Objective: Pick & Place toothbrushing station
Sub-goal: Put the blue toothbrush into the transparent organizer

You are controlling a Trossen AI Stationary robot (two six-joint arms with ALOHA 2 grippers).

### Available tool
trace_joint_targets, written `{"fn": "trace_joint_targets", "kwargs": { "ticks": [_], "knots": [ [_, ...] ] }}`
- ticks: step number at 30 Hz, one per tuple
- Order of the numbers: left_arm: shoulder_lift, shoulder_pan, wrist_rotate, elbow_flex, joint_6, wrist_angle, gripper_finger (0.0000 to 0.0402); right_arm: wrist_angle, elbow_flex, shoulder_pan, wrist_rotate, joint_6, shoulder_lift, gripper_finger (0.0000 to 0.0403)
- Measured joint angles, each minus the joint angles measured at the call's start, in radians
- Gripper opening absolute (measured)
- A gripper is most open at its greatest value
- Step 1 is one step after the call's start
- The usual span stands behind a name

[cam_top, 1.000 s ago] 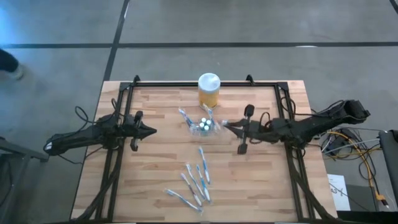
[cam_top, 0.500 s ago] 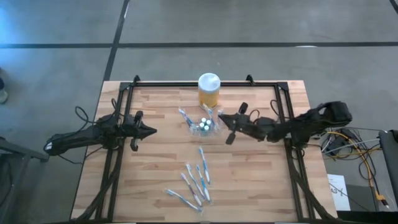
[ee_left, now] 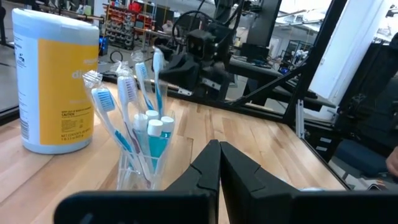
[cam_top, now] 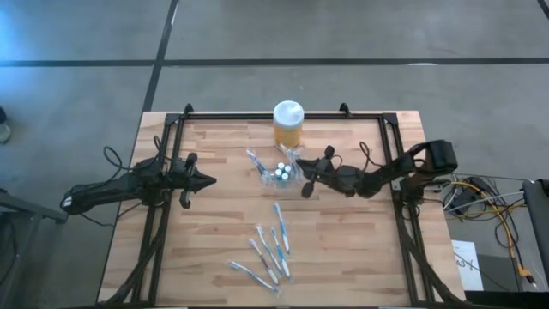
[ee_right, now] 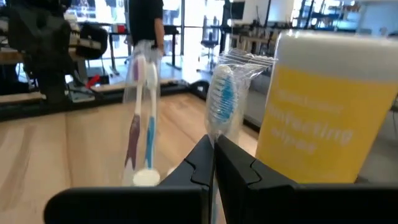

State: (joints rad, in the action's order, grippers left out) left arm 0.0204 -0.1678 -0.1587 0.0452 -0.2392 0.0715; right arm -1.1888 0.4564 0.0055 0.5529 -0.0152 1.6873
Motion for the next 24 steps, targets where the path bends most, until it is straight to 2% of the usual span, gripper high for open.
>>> {"fn": "trace_joint_targets", "kwargs": {
  "ticks": [6,20,24],
  "knots": [
    [0.0,0.0,0.0,0.0,-0.007,-0.001,0.001,-0.004,0.0,0.001,0.0,-0.037,0.051,0.0008],
    [0.003,0.0,-0.002,-0.001,-0.009,-0.005,0.001,0.032,0.0,0.005,0.0,-0.066,0.049,0.0008],
    [0.003,0.0,-0.007,-0.001,-0.025,-0.001,0.001,0.035,0.004,0.005,-0.018,-0.074,0.046,0.0026]
  ]
}}
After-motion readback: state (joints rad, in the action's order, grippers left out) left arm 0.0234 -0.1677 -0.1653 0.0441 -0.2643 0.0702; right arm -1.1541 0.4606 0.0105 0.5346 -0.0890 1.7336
